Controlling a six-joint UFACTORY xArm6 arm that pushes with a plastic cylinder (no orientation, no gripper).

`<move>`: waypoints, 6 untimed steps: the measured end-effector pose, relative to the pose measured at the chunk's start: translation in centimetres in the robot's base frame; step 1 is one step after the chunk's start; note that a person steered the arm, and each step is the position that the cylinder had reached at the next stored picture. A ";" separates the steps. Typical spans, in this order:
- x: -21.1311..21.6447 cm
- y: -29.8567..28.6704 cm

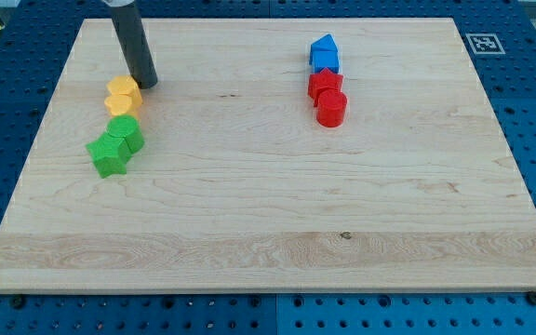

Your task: Move the yellow hexagon left a bit

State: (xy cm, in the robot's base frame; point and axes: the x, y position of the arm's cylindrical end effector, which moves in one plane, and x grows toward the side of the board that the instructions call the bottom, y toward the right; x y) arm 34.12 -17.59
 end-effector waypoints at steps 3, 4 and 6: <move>0.0 0.9; 0.0 4.0; 1.0 4.0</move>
State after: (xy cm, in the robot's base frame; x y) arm 35.12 -13.63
